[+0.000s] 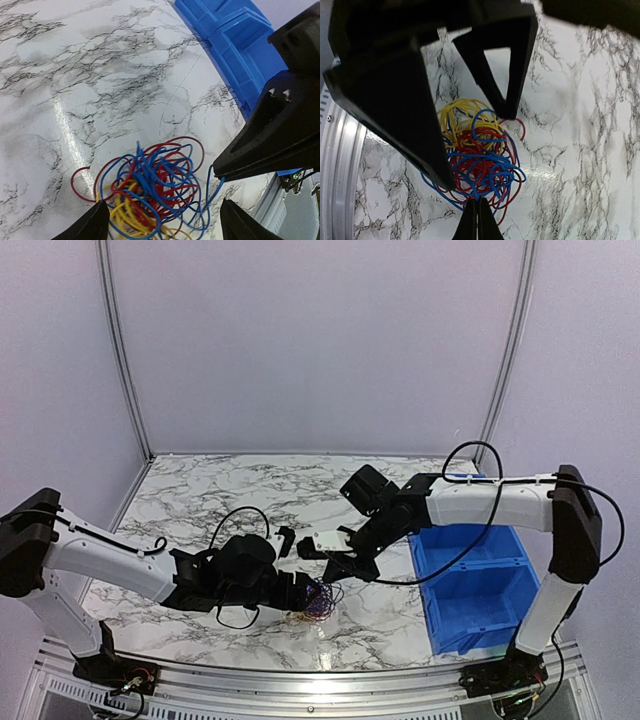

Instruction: Untangle the cables

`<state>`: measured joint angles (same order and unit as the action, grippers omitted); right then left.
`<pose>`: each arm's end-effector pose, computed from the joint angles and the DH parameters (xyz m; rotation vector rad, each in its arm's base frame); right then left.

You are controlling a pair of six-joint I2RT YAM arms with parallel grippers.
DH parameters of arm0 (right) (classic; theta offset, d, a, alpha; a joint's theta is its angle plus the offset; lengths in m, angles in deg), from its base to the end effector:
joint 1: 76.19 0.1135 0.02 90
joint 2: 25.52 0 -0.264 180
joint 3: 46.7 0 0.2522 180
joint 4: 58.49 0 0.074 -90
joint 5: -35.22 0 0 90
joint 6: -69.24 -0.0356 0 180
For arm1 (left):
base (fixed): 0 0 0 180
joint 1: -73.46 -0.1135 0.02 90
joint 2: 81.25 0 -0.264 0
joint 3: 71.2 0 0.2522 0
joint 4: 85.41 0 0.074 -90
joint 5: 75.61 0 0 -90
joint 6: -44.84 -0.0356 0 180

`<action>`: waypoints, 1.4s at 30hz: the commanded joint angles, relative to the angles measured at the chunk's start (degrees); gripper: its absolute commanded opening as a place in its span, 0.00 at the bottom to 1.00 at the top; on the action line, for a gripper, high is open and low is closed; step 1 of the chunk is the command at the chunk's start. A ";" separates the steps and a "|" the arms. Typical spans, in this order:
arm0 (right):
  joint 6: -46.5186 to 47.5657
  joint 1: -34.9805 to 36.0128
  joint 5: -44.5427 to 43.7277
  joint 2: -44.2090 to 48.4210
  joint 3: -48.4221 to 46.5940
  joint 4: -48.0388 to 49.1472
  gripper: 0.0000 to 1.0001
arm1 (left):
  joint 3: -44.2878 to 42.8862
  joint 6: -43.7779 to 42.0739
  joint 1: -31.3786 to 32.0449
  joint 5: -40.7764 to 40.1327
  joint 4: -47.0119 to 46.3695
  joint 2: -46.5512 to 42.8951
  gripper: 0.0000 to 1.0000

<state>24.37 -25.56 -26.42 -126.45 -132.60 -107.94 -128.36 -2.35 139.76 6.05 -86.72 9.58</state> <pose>0.2147 0.2883 0.2123 -2.0594 1.6584 0.6949 0.1358 -0.2964 0.1792 0.3753 2.2555 -0.9275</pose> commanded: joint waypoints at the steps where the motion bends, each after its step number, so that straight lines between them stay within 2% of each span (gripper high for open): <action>1: -3.16 0.61 5.57 3.85 -6.26 -3.25 0.00 | -0.62 -2.08 -0.33 2.37 -6.38 1.60 0.78; 6: -2.72 0.33 8.38 4.54 -14.78 -10.83 0.00 | -1.55 -3.92 -0.39 4.13 -8.07 4.14 0.51; 8: -3.18 -0.15 10.04 5.90 -17.59 -11.80 0.00 | -2.07 -4.63 -0.30 4.75 -8.36 5.25 0.44; 17: -4.58 -3.22 18.06 7.26 -32.54 -16.83 0.00 | -2.58 -5.65 -0.37 3.78 -9.82 10.44 0.21; 27: -8.96 -12.03 27.29 9.45 -51.59 -15.18 0.00 | -0.72 -3.56 -0.38 3.50 -10.71 13.07 0.12; 30: -10.32 -14.50 29.58 10.39 -54.55 -14.71 0.00 | -0.01 -2.82 -0.33 3.58 -10.81 13.41 0.09; 35: -11.05 -16.77 28.42 12.90 -53.74 -14.11 0.00 | 1.02 -2.06 -0.30 3.37 -10.94 13.57 0.07; 39: -12.94 -16.87 26.33 15.77 -48.28 -10.91 0.00 | 1.82 -2.55 -0.30 3.73 -10.94 12.24 0.06; 42: -14.35 -16.88 24.05 18.30 -39.46 -6.80 0.00 | 3.27 -5.66 0.23 2.24 -10.94 6.41 0.15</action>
<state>13.02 -41.93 0.15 -109.77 -179.79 -119.26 -127.66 -5.07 139.50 9.42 -99.22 21.34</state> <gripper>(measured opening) 0.013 0.090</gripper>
